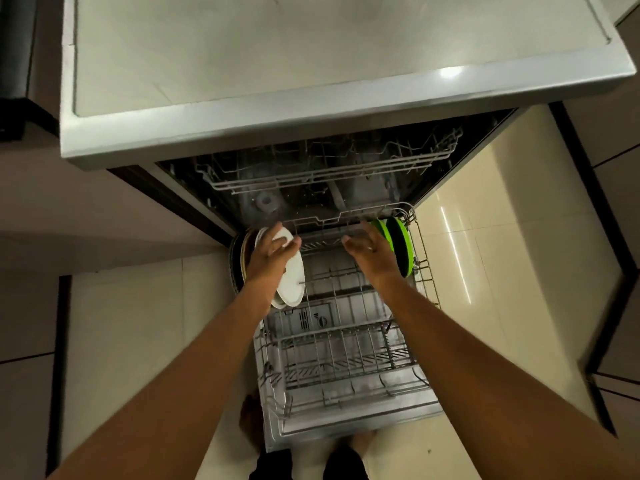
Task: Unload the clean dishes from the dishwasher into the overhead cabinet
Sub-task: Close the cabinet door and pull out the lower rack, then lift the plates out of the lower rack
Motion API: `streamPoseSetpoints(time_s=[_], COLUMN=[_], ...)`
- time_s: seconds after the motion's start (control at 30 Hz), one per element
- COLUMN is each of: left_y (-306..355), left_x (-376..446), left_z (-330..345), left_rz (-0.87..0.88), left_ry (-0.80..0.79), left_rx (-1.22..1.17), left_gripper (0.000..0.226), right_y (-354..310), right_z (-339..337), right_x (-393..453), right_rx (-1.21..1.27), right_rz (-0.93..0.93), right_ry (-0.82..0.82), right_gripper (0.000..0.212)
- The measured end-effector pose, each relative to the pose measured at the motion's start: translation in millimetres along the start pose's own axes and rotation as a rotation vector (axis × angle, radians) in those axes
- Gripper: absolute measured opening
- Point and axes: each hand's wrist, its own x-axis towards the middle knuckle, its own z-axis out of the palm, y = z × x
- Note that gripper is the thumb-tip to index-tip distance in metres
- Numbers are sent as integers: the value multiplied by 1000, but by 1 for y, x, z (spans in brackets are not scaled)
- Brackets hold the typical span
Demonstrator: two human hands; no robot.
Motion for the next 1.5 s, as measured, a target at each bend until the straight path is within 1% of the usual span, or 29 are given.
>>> streamPoseSetpoints(time_s=[0.07, 0.13, 0.2, 0.27, 0.33, 0.4, 0.47, 0.53, 0.67, 0.83, 0.93, 1.0, 1.03, 1.1, 1.17, 1.3, 1.4, 1.5], left_y=[-23, -49, -70, -82, -89, -87, -77, -70, -69, -78, -88, -93, -92, -88, -76, -48, -37, -30], left_x=[-17, -35, -50, -66, -87, -117, -152, -187, -238, -289, -308, -324, -338, -355, -376, -412, -427, -424], left_z=[-2, -8, -18, -30, -43, -60, -73, -89, -120, -198, -261, -302, -332, -367, -404, -468, -515, -544], left_rz=[-7, 22, 90, 134, 193, 330, 427, 448, 394, 353, 350, 277, 242, 207, 215, 268, 274, 264], left_ry=[-37, -44, -31, -27, 9, 98, 162, 187, 174, 199, 234, 277, 309, 328, 349, 427, 453, 446], left_rx=[81, 159, 276, 470, 742, 1004, 1131, 1204, 1258, 1281, 1236, 1182, 1168, 1145, 1123, 1068, 1066, 1064], left_gripper=[60, 63, 70, 76, 78, 73, 70, 71, 76, 76, 74, 73, 73, 75, 75, 74, 74, 71], right_y=[16, 36, 55, 66, 72, 74, 69, 63, 52, 34, 25, 16, 7, -8, -25, -62, -80, -91], right_z=[8, 13, 11, 7, 5, 5, 4, 5, 18, 66, 108, 144, 174, 216, 258, 319, 353, 370], right_x=[-15, -32, -49, -66, -89, -121, -154, -189, -238, -308, -343, -367, -386, -410, -431, -456, -479, -487], right_rx=[-94, -198, -447, -702, -887, -1017, -1112, -1164, -1198, -1195, -1221, -1235, -1238, -1243, -1247, -1187, -1131, -1101], right_rz=[-15, -94, -188, -296, -364, -395, -417, -452, -484, -485, -482, -479, -488, -519, -582, -593, -649, -656], right_ry=[-19, -42, -56, -48, -46, -80, -111, -143, -143, -159, -140, -123, -115, -117, -126, -127, -128, -147], right_gripper=[74, 79, 82, 84, 87, 91, 94, 94, 91, 88, 87, 85, 84, 82, 80, 78, 75, 72])
